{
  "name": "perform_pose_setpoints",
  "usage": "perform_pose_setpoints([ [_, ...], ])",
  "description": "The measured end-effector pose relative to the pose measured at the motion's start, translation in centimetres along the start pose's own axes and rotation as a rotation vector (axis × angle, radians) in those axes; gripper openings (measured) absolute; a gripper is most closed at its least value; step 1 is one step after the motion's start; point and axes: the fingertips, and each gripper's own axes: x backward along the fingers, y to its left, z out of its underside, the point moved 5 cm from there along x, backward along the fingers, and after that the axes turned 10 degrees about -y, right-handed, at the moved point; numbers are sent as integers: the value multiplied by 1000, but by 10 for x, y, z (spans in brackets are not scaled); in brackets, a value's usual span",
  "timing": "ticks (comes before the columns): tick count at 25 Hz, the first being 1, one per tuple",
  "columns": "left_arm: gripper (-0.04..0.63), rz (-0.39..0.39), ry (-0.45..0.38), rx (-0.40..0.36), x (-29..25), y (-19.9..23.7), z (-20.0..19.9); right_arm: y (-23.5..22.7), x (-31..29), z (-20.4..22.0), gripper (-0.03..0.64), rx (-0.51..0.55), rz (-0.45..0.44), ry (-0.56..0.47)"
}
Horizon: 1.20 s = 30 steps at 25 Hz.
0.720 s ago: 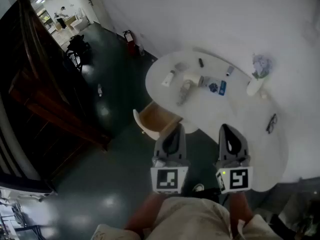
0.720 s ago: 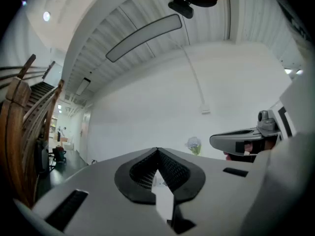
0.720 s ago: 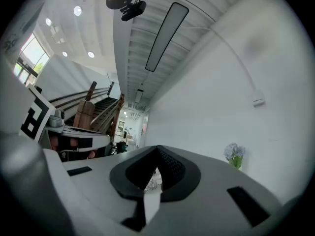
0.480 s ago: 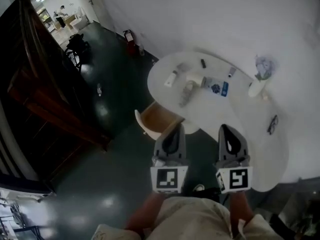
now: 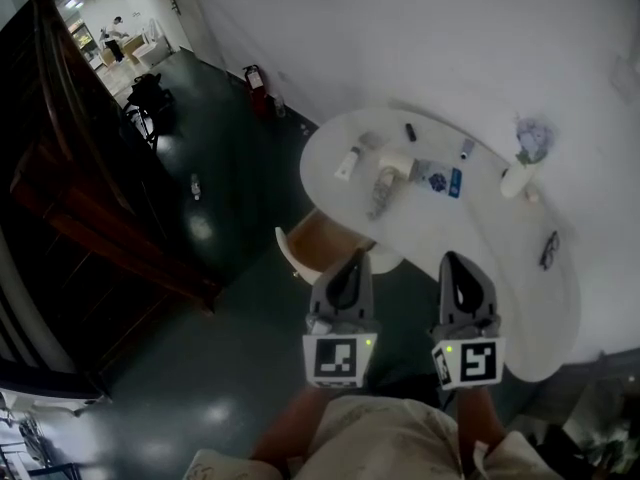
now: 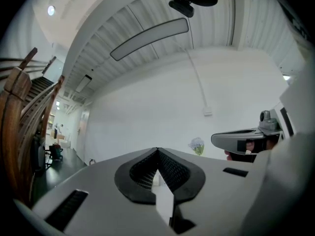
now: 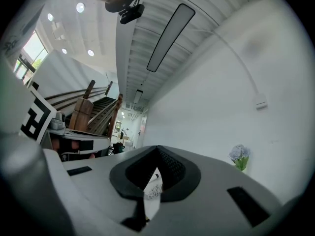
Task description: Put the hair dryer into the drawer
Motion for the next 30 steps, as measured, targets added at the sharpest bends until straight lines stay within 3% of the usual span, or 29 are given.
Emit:
perform_pose_setpoints([
  [14,2,-11,38,-8,-47,29,25,-11,-52,29,5,-11,-14,16],
  [30,2,43,73,-42,-191,12,55,-108,-145,66,4,-42,7,30],
])
